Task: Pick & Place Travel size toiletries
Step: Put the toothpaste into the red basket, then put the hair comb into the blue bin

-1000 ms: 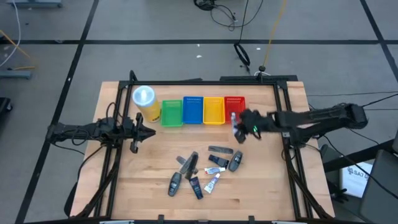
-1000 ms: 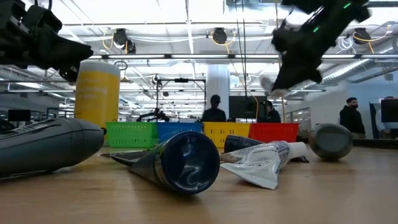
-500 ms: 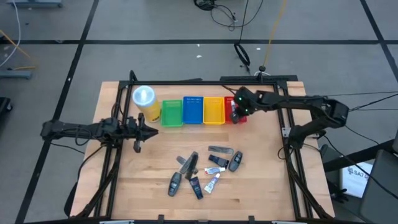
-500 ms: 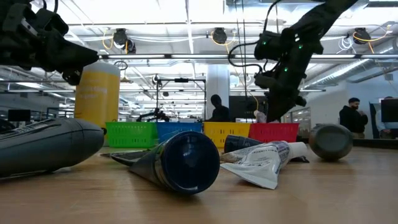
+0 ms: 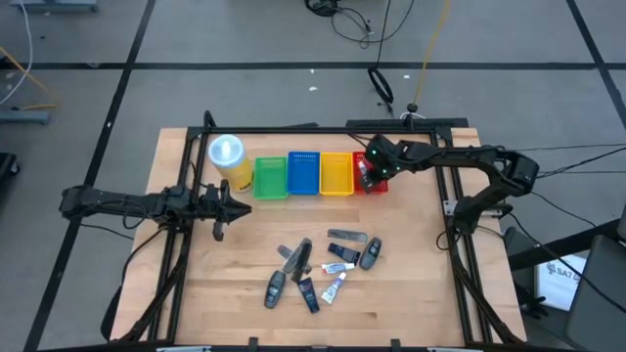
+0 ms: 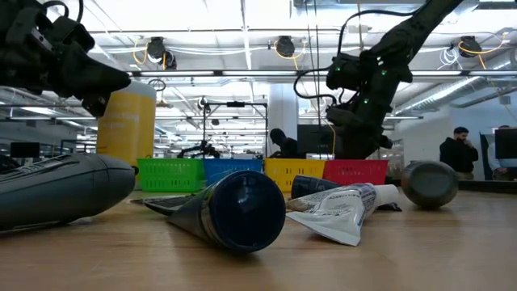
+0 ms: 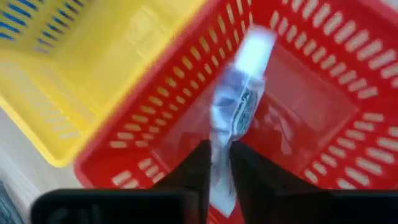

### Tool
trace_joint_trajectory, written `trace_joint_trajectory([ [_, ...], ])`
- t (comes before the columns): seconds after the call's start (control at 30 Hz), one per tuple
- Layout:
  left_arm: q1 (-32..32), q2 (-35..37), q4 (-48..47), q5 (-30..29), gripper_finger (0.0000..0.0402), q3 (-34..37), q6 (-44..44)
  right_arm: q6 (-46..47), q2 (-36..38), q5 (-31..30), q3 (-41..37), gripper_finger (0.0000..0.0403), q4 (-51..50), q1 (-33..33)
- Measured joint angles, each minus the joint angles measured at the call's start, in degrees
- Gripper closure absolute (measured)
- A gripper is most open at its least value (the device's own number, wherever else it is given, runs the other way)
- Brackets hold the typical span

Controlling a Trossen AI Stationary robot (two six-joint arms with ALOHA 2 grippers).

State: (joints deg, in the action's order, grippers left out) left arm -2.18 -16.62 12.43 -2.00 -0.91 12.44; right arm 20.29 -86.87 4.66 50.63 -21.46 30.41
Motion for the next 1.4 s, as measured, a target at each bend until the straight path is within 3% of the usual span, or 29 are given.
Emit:
trace_joint_trajectory([
  [0.17,0.0,0.0,1.3,-0.1,0.0364,0.0,-3.5,-1.1,1.1,0.0,0.0,0.0287,2.0,0.0],
  [0.37,-0.8,-0.2,9.9,-1.9,0.0364,0.0,-9.9,-4.7,11.1,-0.6,-0.1,0.0268,6.9,-3.0],
  [0.53,-4.0,-6.0,21.7,-4.1,0.0364,-0.2,-14.9,-8.5,19.5,-5.0,-5.5,0.0276,21.7,-16.2],
  [0.67,-7.8,-15.9,24.2,-9.9,0.0364,-3.8,-16.4,-13.5,20.2,-12.2,-12.5,0.0289,36.0,-30.6],
  [0.8,-10.9,-28.9,20.0,-18.7,0.0364,-12.2,-18.1,-18.7,14.8,-23.9,-18.9,0.0301,54.1,-42.4],
  [0.9,-12.0,-38.2,9.6,-22.7,0.0364,-21.2,-18.2,-19.2,8.3,-23.8,-22.9,0.0308,69.7,-46.9],
  [1.03,-12.2,-48.1,-9.2,-23.2,0.0364,-34.1,-16.0,-16.4,-1.0,-21.0,-26.2,0.0311,85.4,-48.3],
  [1.2,-10.0,-58.5,-30.2,-15.9,0.0364,-50.0,-13.4,-15.2,-9.1,-21.1,-26.3,0.0299,87.4,-48.2],
  [1.3,-6.3,-64.0,-35.5,-3.5,0.0352,-57.3,-12.6,-16.1,-11.7,-21.1,-26.3,0.0279,87.3,-48.2],
  [1.4,-2.0,-69.5,-35.1,11.2,0.0323,-61.6,-12.1,-15.6,-13.2,-21.1,-26.3,0.0258,87.6,-48.2],
])
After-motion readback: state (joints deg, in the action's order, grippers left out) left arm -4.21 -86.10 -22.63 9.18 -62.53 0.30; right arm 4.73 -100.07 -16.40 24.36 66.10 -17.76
